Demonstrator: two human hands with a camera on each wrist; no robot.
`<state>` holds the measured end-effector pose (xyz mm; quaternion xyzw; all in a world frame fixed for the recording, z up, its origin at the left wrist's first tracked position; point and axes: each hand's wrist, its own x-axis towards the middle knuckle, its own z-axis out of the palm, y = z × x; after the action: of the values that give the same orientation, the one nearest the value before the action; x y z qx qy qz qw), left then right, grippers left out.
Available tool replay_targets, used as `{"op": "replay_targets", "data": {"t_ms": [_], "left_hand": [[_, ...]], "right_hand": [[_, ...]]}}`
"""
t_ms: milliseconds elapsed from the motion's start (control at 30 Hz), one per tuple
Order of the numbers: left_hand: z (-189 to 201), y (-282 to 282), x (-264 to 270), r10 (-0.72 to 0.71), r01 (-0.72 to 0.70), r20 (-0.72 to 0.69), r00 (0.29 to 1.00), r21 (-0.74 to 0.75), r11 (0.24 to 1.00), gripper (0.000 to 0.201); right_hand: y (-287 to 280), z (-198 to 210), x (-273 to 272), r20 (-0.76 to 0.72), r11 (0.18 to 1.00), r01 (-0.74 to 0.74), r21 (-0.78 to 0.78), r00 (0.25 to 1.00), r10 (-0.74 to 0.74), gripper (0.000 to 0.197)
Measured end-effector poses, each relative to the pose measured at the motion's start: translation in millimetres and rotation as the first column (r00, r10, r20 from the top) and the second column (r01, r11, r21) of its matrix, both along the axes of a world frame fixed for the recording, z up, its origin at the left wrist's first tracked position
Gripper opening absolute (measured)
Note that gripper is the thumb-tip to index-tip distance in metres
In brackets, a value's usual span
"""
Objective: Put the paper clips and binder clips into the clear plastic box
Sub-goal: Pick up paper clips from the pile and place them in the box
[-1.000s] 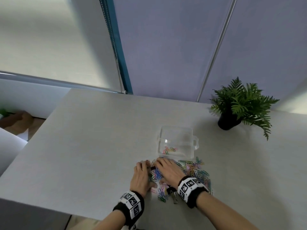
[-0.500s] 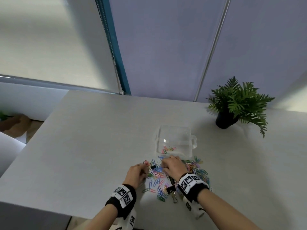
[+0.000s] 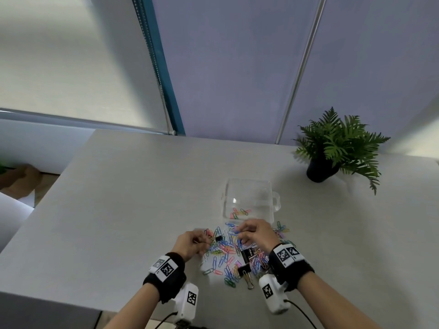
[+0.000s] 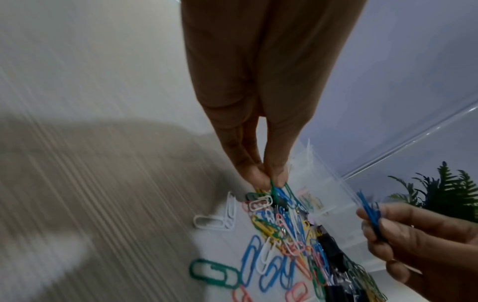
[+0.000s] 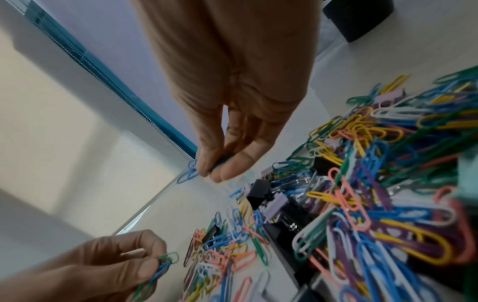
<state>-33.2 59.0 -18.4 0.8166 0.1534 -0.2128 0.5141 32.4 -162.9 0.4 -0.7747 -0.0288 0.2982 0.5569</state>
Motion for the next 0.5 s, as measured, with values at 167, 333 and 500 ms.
{"op": "replay_targets", "data": {"t_ms": [167, 333, 500], "left_hand": [[27, -8, 15, -0.026, 0.023, 0.101, 0.995, 0.023, 0.999, 0.022], [54, -36, 63, -0.073, 0.055, 0.233, 0.970, 0.082, 0.995, 0.011], [59, -46, 86, -0.281, 0.218, 0.204, 0.938, 0.284, 0.934, 0.031]], "right_hand": [[-5, 3, 14, 0.066, 0.994, 0.112, 0.011, 0.991, -0.113, 0.010], [-11, 9, 37, 0.223, 0.968, 0.249, -0.033, 0.946, -0.236, 0.011], [-13, 8, 45, 0.400, 0.942, 0.172, -0.290, 0.915, -0.044, 0.018]]}}
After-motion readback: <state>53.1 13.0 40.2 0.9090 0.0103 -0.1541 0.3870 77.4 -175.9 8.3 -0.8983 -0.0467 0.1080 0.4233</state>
